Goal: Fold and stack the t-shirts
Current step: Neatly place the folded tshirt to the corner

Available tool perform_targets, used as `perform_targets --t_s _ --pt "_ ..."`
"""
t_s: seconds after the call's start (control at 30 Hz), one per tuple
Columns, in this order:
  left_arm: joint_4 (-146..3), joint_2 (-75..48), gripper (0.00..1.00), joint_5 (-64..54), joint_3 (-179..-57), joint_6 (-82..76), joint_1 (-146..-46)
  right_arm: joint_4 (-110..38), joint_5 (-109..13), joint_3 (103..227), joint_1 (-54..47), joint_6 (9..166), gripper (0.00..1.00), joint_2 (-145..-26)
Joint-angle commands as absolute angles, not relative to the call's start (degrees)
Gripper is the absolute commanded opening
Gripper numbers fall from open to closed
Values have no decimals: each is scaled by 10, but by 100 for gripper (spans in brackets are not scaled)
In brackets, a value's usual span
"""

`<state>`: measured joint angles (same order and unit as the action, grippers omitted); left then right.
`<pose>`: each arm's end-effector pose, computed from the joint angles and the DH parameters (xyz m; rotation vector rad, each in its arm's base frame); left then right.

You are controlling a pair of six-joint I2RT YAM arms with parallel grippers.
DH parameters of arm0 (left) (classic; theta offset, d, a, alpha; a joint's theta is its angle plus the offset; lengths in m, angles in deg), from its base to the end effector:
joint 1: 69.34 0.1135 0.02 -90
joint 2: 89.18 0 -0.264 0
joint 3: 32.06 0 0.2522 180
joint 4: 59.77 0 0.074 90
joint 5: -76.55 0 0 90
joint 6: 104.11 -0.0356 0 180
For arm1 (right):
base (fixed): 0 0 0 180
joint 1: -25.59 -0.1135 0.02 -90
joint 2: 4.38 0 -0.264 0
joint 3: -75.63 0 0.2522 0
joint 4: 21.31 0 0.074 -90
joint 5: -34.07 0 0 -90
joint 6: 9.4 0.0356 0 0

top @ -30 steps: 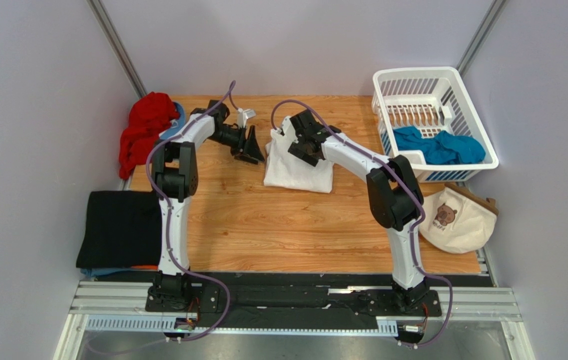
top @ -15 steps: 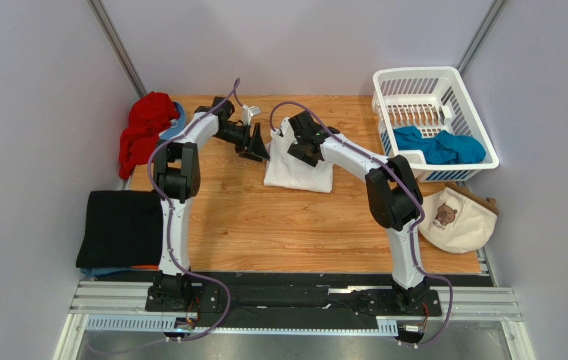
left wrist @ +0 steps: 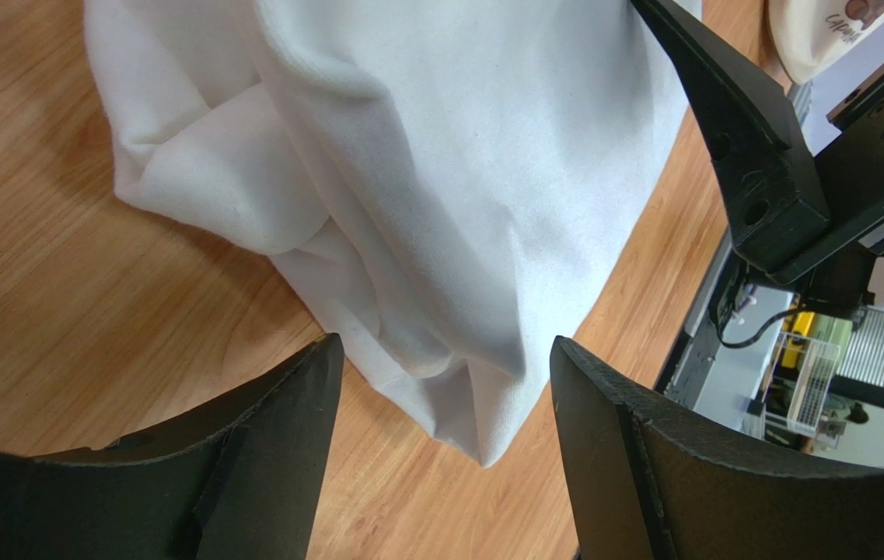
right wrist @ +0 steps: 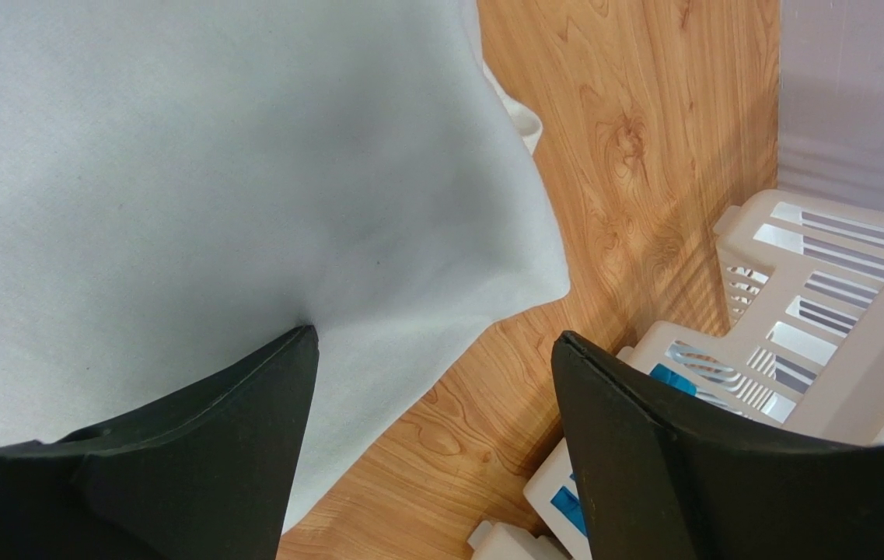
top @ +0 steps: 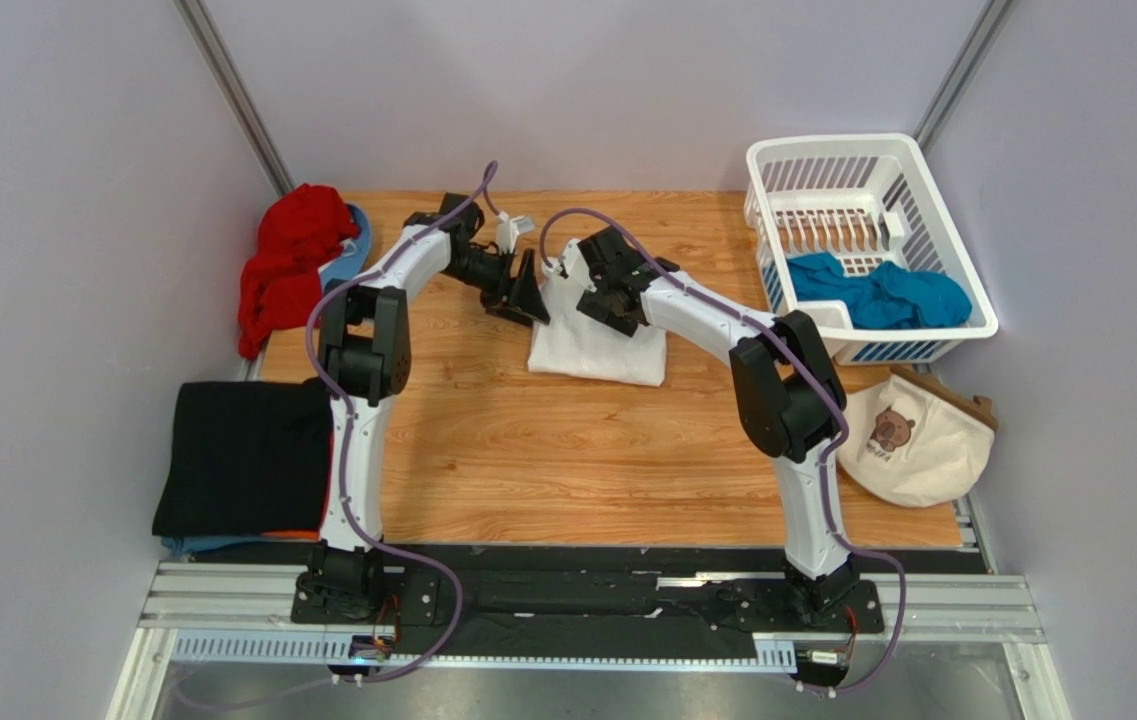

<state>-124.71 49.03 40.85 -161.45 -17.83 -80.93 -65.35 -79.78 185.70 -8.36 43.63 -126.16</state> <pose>0.4767 -0.1273 0.1598 0.5375 2.5638 -1.3622 0.3946 0.2483 0.1987 -1.3197 2.1337 -0.5489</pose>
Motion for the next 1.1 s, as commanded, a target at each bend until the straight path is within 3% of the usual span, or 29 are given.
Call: perform_targets --t_s 0.0,0.87,0.97,1.07 --pt "-1247 492 75 396 -1605 -173 -811 -630 -808 1849 -86 431 79 -1234" --pt "-1255 521 77 388 -1616 -169 -882 -628 -801 1840 -85 431 79 -1241" --pt "-1253 521 76 390 -1614 -166 -887 -625 -795 1835 -86 438 78 -1244" --pt "-1252 523 68 390 -1616 -163 -892 -623 -789 1831 -86 443 78 -1244"
